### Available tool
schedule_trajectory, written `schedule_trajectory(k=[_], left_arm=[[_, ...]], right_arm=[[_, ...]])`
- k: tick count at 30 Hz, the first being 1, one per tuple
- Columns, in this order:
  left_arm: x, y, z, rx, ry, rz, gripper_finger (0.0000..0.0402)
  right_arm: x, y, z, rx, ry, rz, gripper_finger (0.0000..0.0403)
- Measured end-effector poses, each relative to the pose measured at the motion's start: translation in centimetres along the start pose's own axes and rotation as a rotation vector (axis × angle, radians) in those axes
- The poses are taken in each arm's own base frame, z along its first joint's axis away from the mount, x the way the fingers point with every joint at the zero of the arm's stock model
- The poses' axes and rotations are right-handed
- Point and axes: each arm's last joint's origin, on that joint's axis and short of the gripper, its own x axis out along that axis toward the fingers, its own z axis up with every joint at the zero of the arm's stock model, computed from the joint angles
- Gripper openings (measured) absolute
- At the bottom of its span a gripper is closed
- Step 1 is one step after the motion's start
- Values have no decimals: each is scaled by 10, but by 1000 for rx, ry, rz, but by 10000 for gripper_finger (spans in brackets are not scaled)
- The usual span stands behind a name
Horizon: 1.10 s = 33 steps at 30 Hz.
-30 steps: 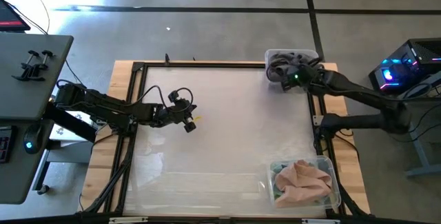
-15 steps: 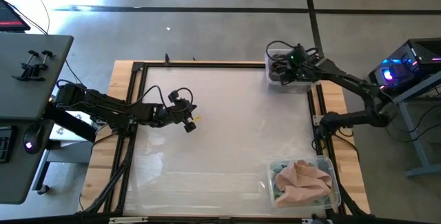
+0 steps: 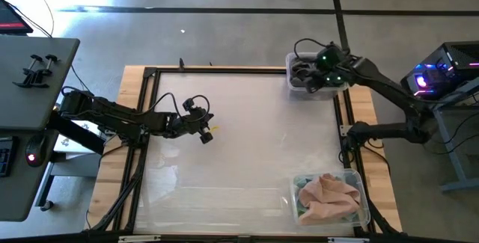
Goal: Sort towels by color in basket
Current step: Put the black towel into the top transparent bin, then return to Home Position
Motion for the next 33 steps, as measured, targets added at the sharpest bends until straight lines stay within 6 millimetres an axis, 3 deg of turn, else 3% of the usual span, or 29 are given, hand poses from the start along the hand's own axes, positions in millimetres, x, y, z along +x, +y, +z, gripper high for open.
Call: schedule_trajectory(k=[4, 8, 13, 19, 23, 28, 33], left_arm=[[0, 0, 0, 0, 0, 0, 0], [0, 0, 0, 0, 0, 1, 0], [0, 0, 0, -1, 0, 1, 0], [0, 0, 0, -1, 0, 1, 0], [0, 0, 0, -1, 0, 1, 0], [0, 0, 0, 24, 0, 1, 0], [0, 0, 0, 9, -1, 1, 0]], right_arm=[[-19, 5, 1, -45, -78, 41, 141], [-22, 3, 4, 29, -232, -96, 141], [8, -9, 0, 112, -219, -319, 141], [60, -11, -8, 97, -150, -328, 141], [76, -10, -9, 84, -137, -309, 141], [59, -10, -7, 59, -181, -321, 141], [18, -6, -7, 74, -332, -295, 141]])
